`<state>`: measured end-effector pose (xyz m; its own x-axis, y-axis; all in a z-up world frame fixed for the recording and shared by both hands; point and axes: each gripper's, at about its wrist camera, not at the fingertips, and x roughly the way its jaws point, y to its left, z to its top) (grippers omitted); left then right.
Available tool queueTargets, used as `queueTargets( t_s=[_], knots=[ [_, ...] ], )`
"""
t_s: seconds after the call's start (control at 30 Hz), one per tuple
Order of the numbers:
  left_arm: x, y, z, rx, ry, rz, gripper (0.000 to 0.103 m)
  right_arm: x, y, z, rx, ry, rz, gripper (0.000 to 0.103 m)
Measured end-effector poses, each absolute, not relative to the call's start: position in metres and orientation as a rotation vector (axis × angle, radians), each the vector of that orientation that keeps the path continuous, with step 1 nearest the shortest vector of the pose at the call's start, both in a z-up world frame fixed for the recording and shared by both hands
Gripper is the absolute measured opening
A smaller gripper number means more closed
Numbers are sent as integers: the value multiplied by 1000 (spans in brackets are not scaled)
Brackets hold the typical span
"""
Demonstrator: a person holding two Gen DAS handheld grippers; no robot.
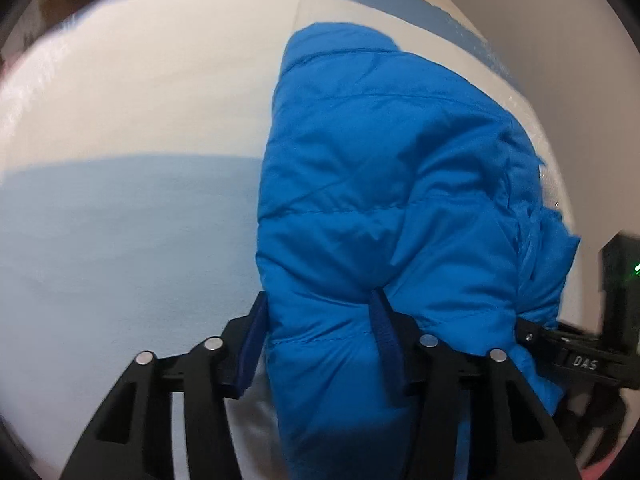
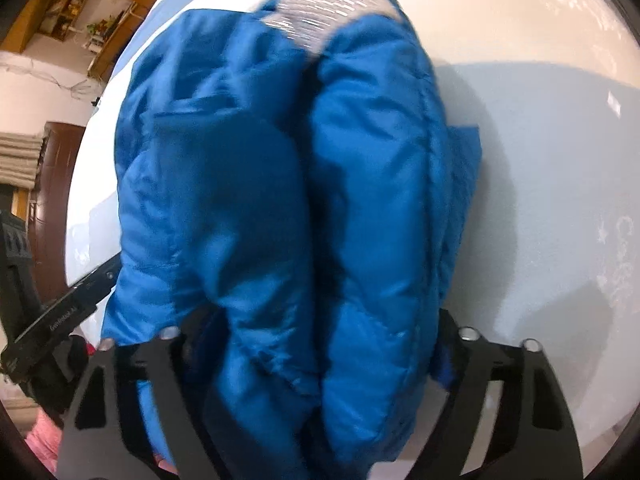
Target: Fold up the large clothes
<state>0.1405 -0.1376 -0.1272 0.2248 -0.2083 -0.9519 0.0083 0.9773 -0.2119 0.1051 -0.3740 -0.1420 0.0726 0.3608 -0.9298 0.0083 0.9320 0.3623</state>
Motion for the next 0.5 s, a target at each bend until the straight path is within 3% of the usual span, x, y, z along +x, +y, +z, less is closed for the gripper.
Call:
queueTargets(
  t_s=[0.1,0.3,0.5],
  knots=[
    [139,-149,-121,-116,1320,-147,38,99,-358,-129,214,1456,258,59],
    [139,-153,-108,-132,1322,-123,25,89,-333,-114,72,1421,217,50],
    [131,-156,-100,-91,1304,-107,19,82,-317,-98,28,1397,211,41]
  ],
)
